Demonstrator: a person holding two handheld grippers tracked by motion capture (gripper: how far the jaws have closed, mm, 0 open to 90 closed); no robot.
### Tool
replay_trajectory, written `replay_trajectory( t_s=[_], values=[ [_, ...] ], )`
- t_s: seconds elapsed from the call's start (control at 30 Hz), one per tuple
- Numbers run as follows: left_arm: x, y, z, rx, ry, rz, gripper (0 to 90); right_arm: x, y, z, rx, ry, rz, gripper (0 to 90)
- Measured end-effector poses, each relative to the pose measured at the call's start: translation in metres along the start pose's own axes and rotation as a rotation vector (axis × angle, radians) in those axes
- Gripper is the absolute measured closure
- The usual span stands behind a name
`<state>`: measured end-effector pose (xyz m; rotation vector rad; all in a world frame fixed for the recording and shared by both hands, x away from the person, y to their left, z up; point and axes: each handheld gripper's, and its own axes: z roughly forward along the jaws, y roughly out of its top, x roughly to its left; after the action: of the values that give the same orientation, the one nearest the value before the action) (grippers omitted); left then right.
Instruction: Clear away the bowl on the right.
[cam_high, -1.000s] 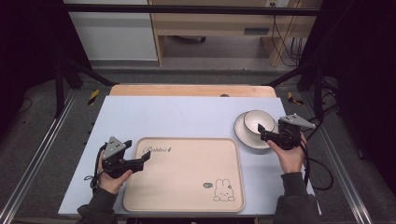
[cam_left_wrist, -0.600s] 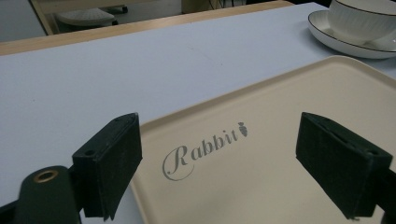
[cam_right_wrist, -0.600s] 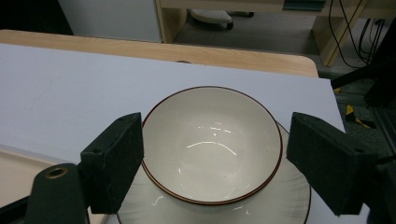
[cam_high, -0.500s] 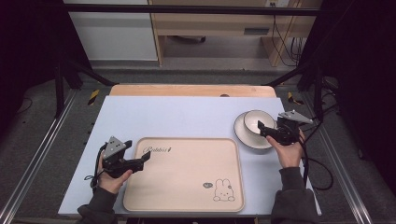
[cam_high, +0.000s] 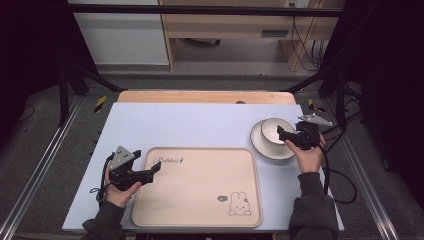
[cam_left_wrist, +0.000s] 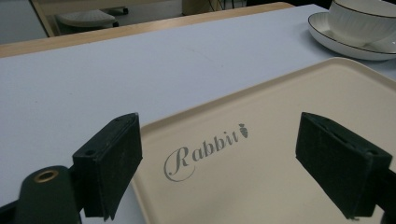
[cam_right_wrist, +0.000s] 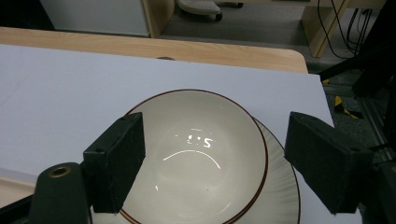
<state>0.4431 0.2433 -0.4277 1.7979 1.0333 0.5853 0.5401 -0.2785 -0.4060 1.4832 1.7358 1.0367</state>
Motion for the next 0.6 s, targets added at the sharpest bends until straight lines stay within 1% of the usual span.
replay_trajectory(
  t_s=[0.23,0.5,0.53,0.57,0.6],
  values=[
    [0.0,0.0,-0.002,-0.002,-0.004,0.0,14.1,-0.003,0.0,0.007,0.017,-0.015,0.012,20.6],
    [-0.001,0.001,-0.002,-0.004,-0.007,0.004,14.1,-0.005,0.0,0.017,0.048,-0.027,0.005,20.6],
    [-0.001,0.001,-0.002,-0.004,-0.007,0.005,14.2,-0.005,0.0,0.018,0.056,-0.029,0.018,20.6],
    [-0.001,0.001,-0.002,-0.004,-0.007,0.005,14.1,-0.007,-0.001,0.02,0.065,-0.033,0.01,20.7],
    [-0.001,0.001,-0.002,-0.003,-0.007,0.005,14.2,-0.008,-0.002,0.022,0.074,-0.038,0.026,20.8]
  ],
)
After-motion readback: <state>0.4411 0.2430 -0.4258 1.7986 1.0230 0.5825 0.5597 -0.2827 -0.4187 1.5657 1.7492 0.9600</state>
